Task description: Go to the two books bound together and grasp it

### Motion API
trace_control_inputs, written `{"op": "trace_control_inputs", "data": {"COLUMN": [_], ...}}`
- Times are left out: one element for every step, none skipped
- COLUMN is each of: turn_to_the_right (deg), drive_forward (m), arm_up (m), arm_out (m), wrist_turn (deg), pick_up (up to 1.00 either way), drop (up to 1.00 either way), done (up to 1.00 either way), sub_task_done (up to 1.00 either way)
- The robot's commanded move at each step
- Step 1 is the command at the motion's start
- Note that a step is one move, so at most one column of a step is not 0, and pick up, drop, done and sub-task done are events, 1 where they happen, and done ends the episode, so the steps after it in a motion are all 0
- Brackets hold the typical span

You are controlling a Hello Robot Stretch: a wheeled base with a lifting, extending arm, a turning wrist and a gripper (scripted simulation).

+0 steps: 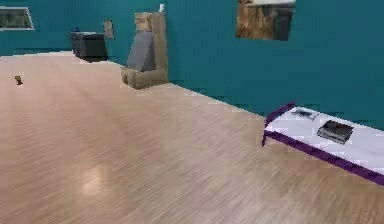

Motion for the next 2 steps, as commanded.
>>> {"op": "trace_control_inputs", "data": {"turn_to_the_right": [39.0, 0.0], "drive_forward": [0.0, 1.0], "arm_up": [0.0, 0.0], "arm_out": [0.0, 0.0], "wrist_turn": [0.0, 0.0], "pick_up": [0.0, 0.0], "drop": [0.0, 0.0], "done": [0.0, 0.0], "sub_task_done": [0.0, 0.0]}}
